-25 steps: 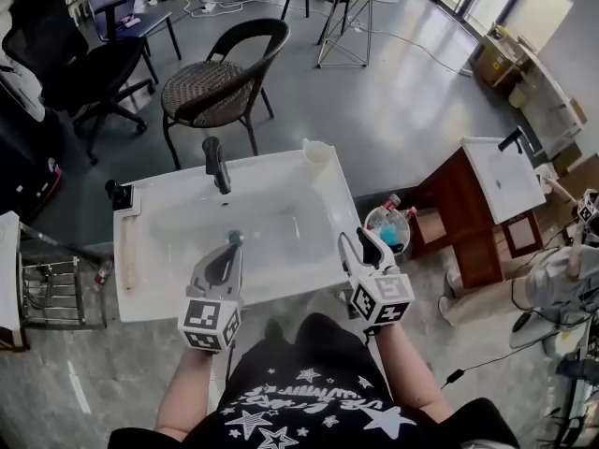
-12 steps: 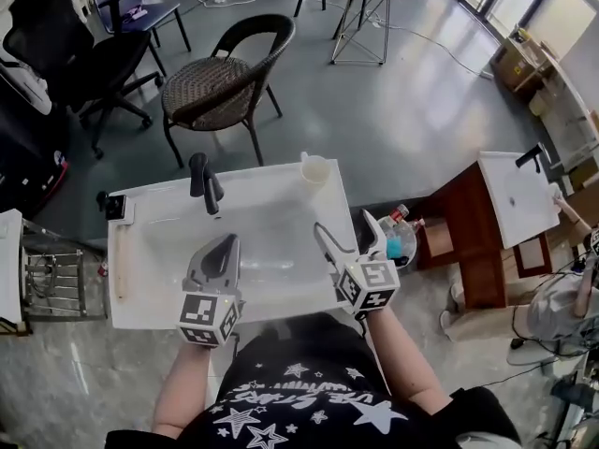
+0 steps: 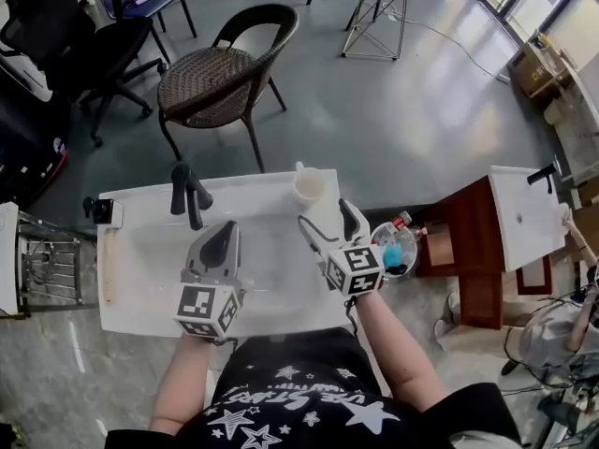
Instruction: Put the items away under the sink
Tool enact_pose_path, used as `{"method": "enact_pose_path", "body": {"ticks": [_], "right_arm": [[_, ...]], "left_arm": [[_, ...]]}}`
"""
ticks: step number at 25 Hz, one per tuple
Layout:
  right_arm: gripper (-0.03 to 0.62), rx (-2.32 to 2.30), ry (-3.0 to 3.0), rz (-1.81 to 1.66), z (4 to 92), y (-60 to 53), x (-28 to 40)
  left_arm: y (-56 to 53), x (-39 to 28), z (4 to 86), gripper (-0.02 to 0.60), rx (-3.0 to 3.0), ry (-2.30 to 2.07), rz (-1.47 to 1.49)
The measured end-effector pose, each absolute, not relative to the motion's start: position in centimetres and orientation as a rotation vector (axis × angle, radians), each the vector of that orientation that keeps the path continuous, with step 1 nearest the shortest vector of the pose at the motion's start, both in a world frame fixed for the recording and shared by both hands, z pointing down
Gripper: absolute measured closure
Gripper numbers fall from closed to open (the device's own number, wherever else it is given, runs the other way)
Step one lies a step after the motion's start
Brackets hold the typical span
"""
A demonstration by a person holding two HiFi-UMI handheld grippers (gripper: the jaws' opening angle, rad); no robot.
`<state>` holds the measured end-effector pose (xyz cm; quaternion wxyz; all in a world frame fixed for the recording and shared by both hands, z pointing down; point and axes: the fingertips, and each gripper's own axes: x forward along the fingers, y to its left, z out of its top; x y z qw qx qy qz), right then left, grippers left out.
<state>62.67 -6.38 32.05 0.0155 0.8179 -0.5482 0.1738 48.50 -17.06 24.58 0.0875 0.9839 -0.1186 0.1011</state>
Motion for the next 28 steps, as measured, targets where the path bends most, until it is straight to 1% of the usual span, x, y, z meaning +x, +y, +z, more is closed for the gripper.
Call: {"method": "enact_pose_path", "body": {"ticks": [9,15,19,28], "right_arm": [[0.18,2.382,-1.669,0.487,35.8,-9.6,65.0],[0.158,2.297,-1.694,0.431,36.4,-12.3,65.5],[0.158,2.271,-1.731,0.406,36.4,-13.8,65.6],[0.158,2.235,-1.775,0.512,37.3,-15.6,66.6]], "left_arm": [[-18.6,50.5,26.4,0.572,2.887,-0.405,0.361],[-19.2,51.5,27.2,0.572,2.876,-0.422,0.363],[-19.5,51.8,27.6,0.572,2.858,-0.445,0.381],[-19.3,52.3,28.4,0.572,2.844,-0.426,0.397]]}}
